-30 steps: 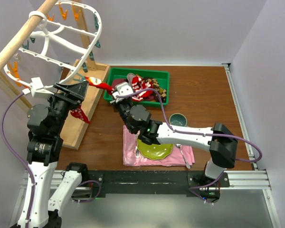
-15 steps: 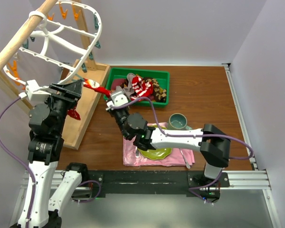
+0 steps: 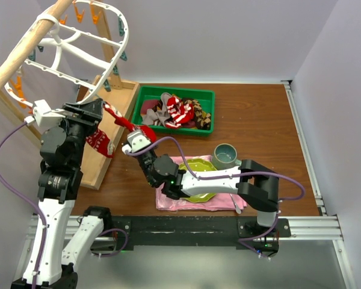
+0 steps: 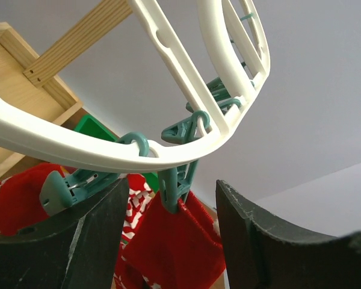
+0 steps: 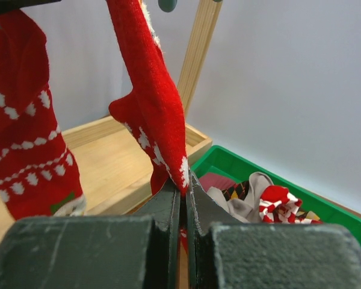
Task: Remove the socks clipped to the hanger
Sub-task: Remove the sock from the hanger.
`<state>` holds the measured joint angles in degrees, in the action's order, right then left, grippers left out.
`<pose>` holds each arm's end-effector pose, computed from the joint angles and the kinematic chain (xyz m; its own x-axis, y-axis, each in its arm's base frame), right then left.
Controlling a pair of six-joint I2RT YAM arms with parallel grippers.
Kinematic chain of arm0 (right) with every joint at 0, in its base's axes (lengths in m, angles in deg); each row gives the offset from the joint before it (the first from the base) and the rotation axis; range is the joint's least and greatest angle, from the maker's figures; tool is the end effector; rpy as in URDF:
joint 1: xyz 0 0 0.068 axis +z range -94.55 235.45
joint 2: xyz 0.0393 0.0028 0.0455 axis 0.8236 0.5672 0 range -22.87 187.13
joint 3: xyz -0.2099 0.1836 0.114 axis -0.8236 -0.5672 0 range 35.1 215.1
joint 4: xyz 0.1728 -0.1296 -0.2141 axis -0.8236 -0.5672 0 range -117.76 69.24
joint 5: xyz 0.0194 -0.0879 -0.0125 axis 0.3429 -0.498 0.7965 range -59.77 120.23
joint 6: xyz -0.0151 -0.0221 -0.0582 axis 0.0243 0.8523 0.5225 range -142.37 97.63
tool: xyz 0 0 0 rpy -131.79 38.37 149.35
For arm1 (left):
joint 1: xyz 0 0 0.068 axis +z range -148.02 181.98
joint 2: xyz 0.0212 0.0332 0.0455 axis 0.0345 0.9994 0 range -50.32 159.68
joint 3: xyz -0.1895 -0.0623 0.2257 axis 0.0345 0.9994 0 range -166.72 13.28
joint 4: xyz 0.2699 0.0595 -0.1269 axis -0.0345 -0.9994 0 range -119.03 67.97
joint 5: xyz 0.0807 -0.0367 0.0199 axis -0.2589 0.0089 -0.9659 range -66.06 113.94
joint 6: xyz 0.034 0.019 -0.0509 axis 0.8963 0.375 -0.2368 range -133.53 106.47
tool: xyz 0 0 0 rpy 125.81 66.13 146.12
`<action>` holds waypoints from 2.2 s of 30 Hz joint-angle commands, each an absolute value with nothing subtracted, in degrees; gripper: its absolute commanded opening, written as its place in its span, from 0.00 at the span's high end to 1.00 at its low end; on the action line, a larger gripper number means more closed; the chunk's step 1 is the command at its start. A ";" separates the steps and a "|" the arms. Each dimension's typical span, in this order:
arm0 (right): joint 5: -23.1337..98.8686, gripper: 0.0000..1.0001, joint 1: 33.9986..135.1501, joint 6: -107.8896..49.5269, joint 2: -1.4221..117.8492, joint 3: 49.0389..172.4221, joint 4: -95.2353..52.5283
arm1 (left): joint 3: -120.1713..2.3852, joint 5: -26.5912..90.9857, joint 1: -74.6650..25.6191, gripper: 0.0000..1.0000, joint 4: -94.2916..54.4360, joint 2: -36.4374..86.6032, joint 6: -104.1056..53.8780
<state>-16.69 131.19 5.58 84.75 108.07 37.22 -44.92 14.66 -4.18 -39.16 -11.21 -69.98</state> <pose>0.1533 0.4569 0.3202 0.3190 -0.0443 -0.9467 -0.3933 0.9027 -0.1748 0.1698 -0.0103 0.4541 0.0640 -0.8342 -0.5478 -0.0017 0.5488 -0.8359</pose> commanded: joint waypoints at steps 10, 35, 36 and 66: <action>-6.00 1.00 131.56 1.20 77.60 106.82 31.82 | -42.63 16.73 -4.35 0.28 -33.11 -13.84 -63.38; 67.65 1.00 108.46 -47.31 72.66 110.33 15.70 | -45.35 26.48 -4.35 0.09 -35.65 -18.77 -54.14; 69.23 1.00 107.05 -51.85 73.71 110.42 19.37 | -45.43 26.57 -4.35 0.09 -35.65 -18.86 -54.14; 86.74 1.00 100.01 -101.11 81.81 114.64 61.50 | -45.70 31.76 -4.35 0.23 -28.10 -13.94 -56.25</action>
<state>85.69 100.02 -95.97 81.69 112.20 53.06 -43.50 29.54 -4.18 -31.44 -14.82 -55.93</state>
